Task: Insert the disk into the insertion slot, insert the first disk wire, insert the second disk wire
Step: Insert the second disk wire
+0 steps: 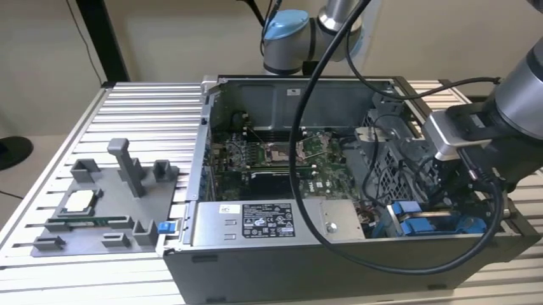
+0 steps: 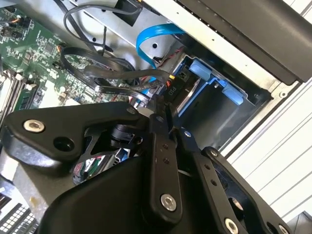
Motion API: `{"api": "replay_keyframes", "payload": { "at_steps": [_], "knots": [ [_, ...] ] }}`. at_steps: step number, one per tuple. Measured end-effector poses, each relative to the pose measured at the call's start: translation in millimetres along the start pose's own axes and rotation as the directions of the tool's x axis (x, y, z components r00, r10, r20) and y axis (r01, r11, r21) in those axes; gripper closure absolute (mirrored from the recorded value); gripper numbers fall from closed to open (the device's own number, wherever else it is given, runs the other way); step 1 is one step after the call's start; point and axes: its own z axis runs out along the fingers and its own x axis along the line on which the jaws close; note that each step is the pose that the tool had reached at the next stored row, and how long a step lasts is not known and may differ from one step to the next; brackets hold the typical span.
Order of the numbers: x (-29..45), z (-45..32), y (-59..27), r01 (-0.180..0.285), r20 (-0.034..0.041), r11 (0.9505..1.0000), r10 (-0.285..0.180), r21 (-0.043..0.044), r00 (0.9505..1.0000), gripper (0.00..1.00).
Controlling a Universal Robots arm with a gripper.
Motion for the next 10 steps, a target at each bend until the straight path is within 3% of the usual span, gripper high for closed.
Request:
{"api": "replay_keyframes", "payload": {
  "at_steps": [6, 10],
  "knots": [
    [0.1, -0.6, 0.0, 0.000, -0.0011, 1.0000, 0.000, -0.0003, 1.0000, 0.00],
    [-3.1, -15.7, -0.9, -0.001, -0.0009, 1.0000, 0.001, -0.0038, 1.0000, 0.00]
  ]
}}
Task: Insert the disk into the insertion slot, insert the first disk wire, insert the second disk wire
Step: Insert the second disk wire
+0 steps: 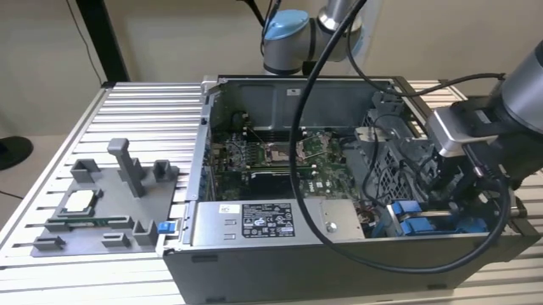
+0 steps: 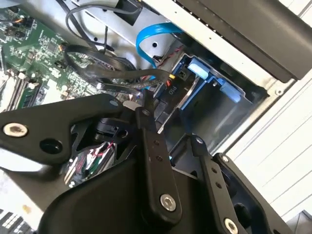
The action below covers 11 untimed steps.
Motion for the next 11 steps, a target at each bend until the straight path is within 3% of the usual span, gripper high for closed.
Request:
{"api": "replay_keyframes", "payload": {
  "at_steps": [8, 11],
  "knots": [
    [-7.3, -35.3, -2.0, 0.000, -0.0001, 1.0000, 0.000, -0.0009, 1.0000, 0.00],
    [-7.8, -37.7, -2.2, 0.000, -0.0002, 1.0000, 0.000, -0.0010, 1.0000, 0.00]
  ]
}}
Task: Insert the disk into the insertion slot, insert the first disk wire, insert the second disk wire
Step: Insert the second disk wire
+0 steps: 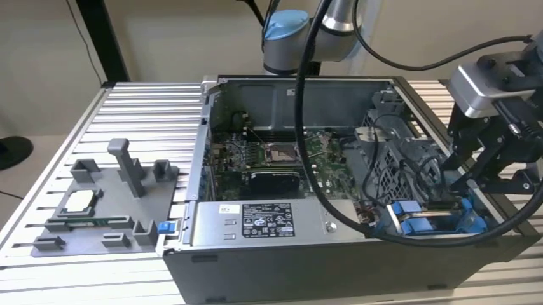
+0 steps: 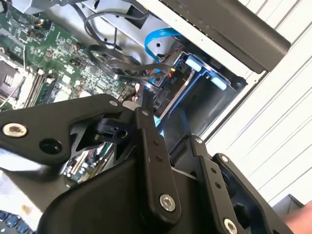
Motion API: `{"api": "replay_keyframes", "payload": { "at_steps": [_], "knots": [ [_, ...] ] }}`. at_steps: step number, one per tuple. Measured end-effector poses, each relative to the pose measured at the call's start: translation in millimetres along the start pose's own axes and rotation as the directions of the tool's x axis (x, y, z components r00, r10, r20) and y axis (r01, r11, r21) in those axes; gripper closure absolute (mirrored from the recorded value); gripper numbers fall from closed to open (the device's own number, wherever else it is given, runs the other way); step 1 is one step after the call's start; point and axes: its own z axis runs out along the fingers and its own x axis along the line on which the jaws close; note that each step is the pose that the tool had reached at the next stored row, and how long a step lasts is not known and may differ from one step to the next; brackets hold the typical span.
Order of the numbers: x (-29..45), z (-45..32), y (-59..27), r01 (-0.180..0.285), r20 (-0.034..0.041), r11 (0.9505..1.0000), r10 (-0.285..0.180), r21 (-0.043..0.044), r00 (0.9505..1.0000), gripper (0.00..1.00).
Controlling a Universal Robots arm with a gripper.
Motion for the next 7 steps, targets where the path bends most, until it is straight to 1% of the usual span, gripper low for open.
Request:
{"api": "replay_keyframes", "payload": {
  "at_steps": [7],
  "knots": [
    [0.0, -0.1, 0.0, 0.000, -0.0007, 1.0000, 0.000, 0.0000, 1.0000, 0.00]
  ]
}}
